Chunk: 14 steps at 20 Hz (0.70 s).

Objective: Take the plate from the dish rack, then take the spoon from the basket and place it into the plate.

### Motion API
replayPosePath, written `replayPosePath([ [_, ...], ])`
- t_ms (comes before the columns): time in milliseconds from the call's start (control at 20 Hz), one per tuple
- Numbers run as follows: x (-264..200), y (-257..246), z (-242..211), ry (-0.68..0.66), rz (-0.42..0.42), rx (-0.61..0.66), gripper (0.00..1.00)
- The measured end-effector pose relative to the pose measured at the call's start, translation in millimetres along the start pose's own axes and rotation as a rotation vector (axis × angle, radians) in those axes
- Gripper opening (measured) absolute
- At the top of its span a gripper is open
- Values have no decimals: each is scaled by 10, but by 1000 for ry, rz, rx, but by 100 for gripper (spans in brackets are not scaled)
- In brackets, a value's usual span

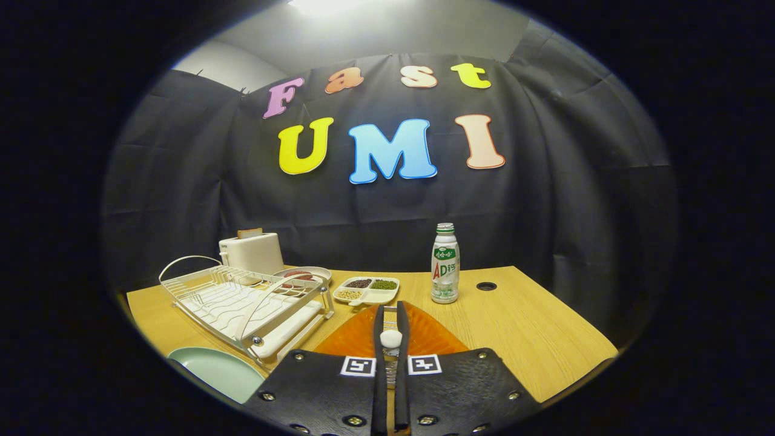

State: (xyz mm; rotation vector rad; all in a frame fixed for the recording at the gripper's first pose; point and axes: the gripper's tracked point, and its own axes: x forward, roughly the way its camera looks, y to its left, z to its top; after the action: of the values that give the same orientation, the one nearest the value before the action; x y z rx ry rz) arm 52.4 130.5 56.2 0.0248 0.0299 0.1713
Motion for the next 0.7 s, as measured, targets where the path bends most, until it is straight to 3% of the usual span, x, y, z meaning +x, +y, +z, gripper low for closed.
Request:
replayPosePath([
  [700, -487, -12, 906, -2, -21, -5, 5],
])
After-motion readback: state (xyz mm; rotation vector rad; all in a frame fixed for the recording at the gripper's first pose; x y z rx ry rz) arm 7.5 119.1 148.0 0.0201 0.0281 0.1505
